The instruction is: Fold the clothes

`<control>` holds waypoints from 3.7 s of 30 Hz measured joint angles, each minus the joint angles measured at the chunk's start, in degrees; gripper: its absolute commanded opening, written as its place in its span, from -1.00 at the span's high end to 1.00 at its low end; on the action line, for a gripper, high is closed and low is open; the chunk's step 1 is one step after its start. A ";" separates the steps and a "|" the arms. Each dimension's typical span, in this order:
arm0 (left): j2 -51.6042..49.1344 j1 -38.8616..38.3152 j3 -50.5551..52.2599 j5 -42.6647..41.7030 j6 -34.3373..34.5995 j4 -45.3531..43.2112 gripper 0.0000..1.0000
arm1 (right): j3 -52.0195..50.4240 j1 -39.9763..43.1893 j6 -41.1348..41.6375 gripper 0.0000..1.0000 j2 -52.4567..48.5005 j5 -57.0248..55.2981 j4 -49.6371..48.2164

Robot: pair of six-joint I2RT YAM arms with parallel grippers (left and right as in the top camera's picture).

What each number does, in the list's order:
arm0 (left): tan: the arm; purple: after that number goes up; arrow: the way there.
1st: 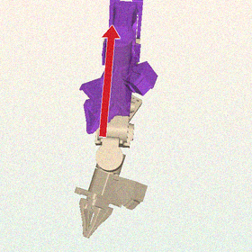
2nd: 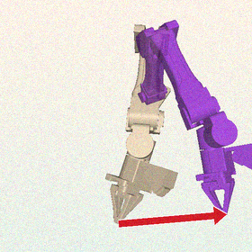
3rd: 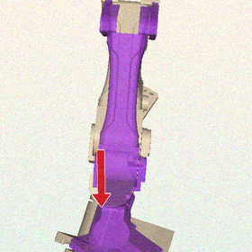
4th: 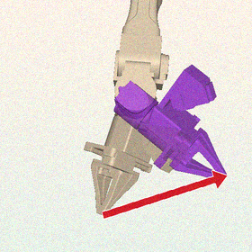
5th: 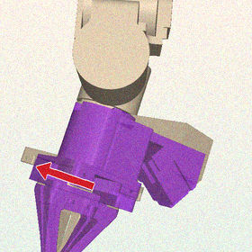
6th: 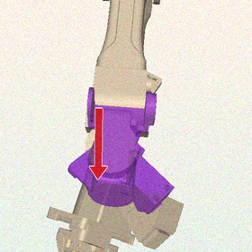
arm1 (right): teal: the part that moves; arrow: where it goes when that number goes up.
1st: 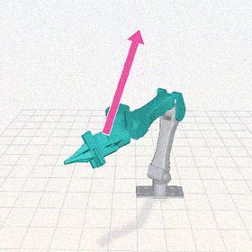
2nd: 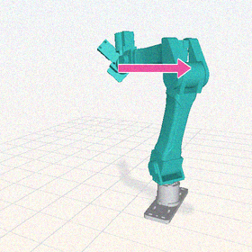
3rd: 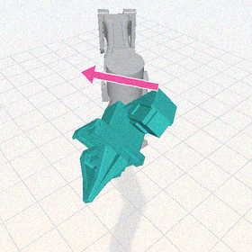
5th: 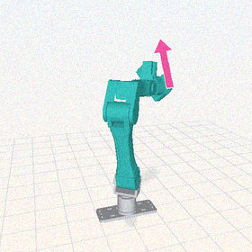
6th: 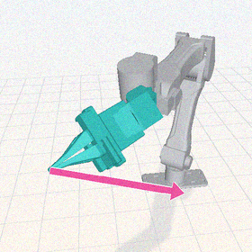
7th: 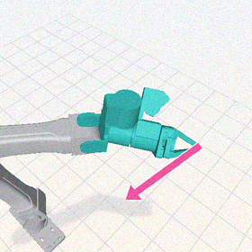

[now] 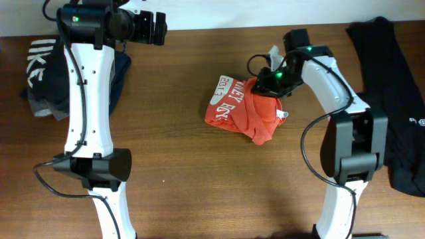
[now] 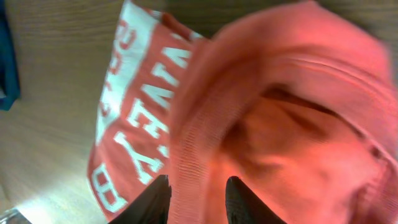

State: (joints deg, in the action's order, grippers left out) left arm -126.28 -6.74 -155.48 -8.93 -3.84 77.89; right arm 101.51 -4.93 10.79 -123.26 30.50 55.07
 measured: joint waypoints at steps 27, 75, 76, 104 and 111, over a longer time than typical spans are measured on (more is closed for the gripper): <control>-0.07 0.00 0.00 0.00 -0.02 0.13 -0.98 | 0.00 -1.33 2.16 0.46 -3.89 0.46 -2.84; -0.07 0.02 0.00 0.00 0.00 0.35 -0.98 | 0.07 9.92 2.03 0.92 -3.91 -5.86 10.67; -0.07 0.00 0.00 0.00 0.00 0.35 -0.98 | 0.07 9.92 2.03 0.92 -3.91 -5.88 10.73; -20.70 -22.05 0.17 -13.88 -5.57 3.54 0.91 | 0.31 24.57 -5.18 0.49 12.46 -7.32 15.02; -22.32 -27.80 0.11 -11.56 -6.05 6.49 0.98 | 0.31 24.68 -5.29 0.49 12.46 -7.37 14.25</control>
State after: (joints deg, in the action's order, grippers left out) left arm -148.59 -34.54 -155.37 -20.49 -9.89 84.38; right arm 101.82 19.75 5.50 -110.80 23.14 69.32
